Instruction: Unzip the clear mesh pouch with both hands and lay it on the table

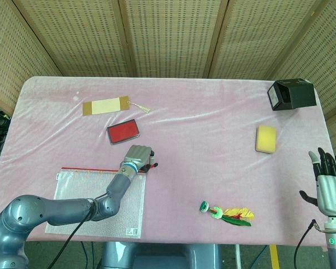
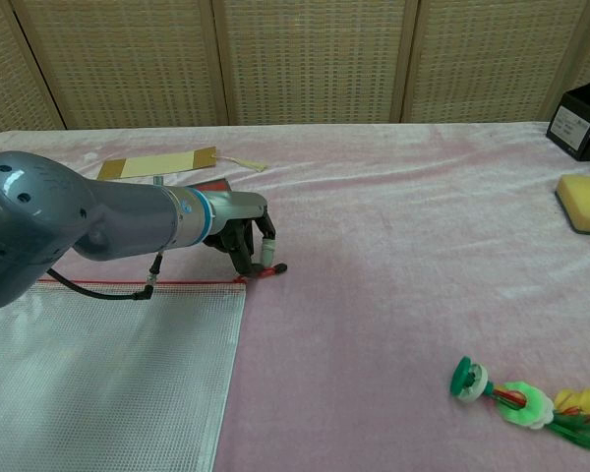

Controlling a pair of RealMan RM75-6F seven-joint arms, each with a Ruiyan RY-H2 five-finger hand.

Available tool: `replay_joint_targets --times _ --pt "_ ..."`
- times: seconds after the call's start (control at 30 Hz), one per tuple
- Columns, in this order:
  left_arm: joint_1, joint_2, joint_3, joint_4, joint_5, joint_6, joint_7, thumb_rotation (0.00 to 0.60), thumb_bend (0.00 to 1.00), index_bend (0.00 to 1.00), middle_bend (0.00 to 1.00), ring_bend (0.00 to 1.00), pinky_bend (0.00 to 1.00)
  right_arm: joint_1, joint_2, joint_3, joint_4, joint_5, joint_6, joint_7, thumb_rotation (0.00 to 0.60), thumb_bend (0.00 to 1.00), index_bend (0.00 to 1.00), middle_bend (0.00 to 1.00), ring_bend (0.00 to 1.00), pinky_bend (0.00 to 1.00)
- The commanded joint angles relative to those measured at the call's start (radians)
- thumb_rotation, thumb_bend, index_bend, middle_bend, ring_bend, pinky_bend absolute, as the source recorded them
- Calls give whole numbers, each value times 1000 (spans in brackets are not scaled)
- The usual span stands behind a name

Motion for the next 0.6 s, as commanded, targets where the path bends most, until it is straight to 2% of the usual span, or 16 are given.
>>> replay_joint_targets --times 0.03,0.17,0.5,0.53,0.6 --pt "11 24 -13 -33 27 12 -20 600 529 783 923 889 1000 1 1 0 -1 0 -1 2 600 0 0 0 0 0" --pt "24 67 -26 -86 65 36 -41 600 544 860 923 889 1000 1 2 -1 -1 -3 -2 9 600 0 0 0 0 0" --pt "101 225 -68 -288 276 104 -158 600 549 868 923 889 1000 20 1 1 -9 -17 -25 37 600 0 0 5 1 0" --pt "110 240 -76 -303 303 110 -176 600 549 868 923 889 1000 31 2 7 -12 -19 -37 47 600 0 0 53 41 0" --pt "120 258 -83 -320 345 124 -195 600 549 868 923 889 1000 53 9 13 -19 -23 -69 70 600 0 0 225 209 0"
